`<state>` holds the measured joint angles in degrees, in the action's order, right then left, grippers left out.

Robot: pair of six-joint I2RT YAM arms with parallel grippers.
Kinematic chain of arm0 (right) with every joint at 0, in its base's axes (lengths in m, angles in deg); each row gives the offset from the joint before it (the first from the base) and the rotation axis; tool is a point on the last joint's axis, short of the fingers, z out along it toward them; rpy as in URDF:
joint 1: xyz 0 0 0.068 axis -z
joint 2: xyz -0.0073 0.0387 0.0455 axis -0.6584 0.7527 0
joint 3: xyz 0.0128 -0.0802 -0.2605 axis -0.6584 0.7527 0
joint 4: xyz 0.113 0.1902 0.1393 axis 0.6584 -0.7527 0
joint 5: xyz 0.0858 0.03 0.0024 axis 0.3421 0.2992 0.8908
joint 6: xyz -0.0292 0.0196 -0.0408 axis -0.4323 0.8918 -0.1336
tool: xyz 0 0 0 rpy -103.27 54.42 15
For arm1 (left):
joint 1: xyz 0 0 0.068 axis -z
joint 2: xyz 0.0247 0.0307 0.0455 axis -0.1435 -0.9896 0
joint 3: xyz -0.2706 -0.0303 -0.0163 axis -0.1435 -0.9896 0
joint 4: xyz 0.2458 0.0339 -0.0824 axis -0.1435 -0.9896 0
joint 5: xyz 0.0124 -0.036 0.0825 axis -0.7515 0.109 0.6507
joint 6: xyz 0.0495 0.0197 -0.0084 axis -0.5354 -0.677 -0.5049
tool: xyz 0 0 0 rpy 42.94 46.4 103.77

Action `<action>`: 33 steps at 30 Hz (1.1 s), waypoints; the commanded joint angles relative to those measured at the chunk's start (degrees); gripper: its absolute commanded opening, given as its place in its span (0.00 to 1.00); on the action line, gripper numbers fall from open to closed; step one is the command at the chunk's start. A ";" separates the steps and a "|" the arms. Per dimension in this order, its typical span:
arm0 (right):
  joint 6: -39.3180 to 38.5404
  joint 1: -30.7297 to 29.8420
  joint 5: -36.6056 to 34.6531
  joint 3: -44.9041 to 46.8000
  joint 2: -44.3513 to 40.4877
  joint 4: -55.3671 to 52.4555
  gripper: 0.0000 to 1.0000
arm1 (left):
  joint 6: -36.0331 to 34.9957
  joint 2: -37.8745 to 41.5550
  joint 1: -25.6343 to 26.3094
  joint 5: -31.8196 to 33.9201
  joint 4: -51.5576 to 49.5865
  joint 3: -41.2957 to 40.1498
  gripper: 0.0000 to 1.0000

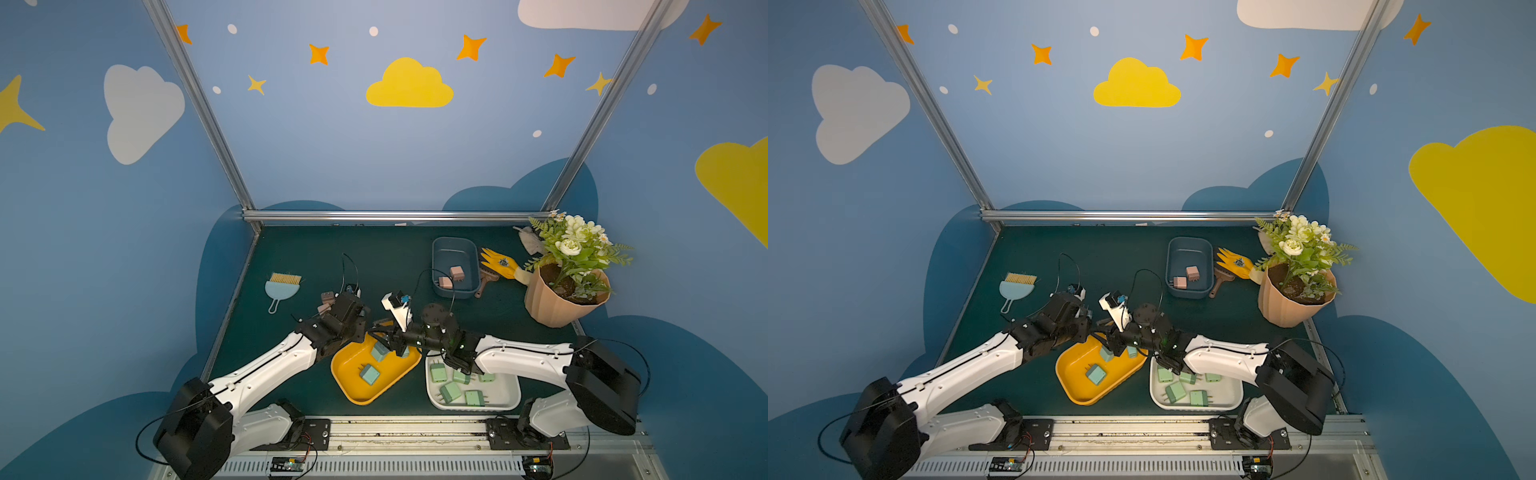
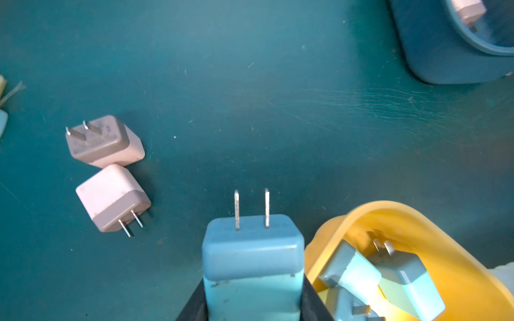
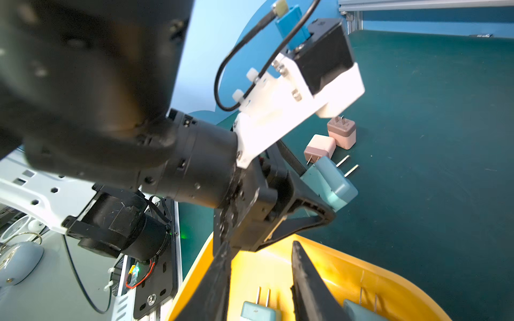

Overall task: Place the plugs by color into the storage box
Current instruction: Pick up the plug from the center of the board, then place the plug in the storage box.

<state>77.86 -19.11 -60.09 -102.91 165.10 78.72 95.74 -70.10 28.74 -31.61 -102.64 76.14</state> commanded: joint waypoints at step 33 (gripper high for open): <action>-6.48 -1.03 -5.71 10.37 -7.98 0.11 0.41 | -37.58 25.30 7.15 -8.57 -7.96 -9.46 0.32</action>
<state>72.07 -19.66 -65.44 -94.26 157.52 76.14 63.48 -43.89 35.69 -36.46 -107.63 67.11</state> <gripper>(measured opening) 0.410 0.440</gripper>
